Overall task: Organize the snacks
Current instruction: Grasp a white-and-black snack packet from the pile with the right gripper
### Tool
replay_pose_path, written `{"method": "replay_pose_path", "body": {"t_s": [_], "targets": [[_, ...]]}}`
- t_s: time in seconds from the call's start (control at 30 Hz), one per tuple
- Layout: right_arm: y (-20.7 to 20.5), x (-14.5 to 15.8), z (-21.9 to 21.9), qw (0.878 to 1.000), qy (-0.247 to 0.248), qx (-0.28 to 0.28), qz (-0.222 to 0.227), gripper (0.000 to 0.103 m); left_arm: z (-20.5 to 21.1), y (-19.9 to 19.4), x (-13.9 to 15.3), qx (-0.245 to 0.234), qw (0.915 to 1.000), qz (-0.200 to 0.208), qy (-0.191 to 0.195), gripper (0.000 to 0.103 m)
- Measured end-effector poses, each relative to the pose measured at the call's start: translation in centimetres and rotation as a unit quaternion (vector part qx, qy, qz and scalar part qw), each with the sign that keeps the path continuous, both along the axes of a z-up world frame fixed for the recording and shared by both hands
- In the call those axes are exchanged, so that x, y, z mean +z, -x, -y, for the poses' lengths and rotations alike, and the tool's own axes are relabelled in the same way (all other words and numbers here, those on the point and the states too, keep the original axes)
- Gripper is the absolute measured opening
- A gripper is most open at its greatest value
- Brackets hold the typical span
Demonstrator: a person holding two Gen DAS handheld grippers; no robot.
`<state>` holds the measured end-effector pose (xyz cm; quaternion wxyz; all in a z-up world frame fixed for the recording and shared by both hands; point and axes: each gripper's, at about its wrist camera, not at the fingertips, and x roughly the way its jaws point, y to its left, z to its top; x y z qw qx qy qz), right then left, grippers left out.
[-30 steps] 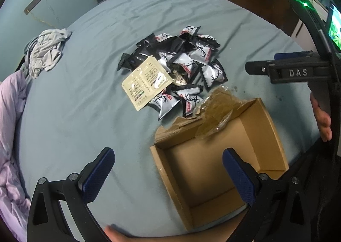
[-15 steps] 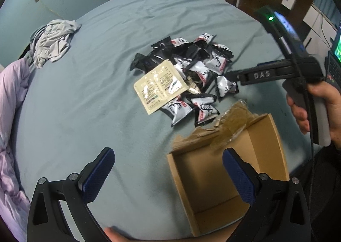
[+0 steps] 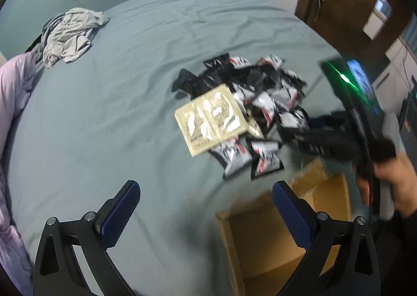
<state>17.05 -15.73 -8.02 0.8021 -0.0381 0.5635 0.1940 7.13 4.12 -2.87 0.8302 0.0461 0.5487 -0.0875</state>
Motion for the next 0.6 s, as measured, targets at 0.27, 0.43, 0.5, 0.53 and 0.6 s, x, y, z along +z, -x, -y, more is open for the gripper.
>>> {"method": "replay_pose_path", "body": {"t_s": [0.27,0.43,0.5,0.53,0.6], "targets": [[3.8,5.9,3.3,0.995,-0.083,-0.040,0.050,0.033,-1.4,-3.7,-2.9,0.019,0.9979,-0.053,0.033,0.103],[9.1,8.6,6.3,0.988,-0.091,-0.071,0.102,0.033,-0.4,-5.5,-5.7,0.025,0.9919,-0.116,0.045,0.092],[11.3,9.0,7.1,0.986,-0.091,-0.085,0.114,0.033,-0.2,-6.2,-6.5,0.032,0.9899,-0.128,0.052,0.092],[12.5,8.9,7.7,0.985,-0.090,-0.092,0.115,0.033,-0.1,-6.4,-6.9,0.032,0.9885,-0.136,0.058,0.092],[14.6,8.6,8.7,0.985,-0.089,-0.104,0.109,0.033,0.3,-6.9,-7.7,0.031,0.9859,-0.151,0.066,0.092]]}}
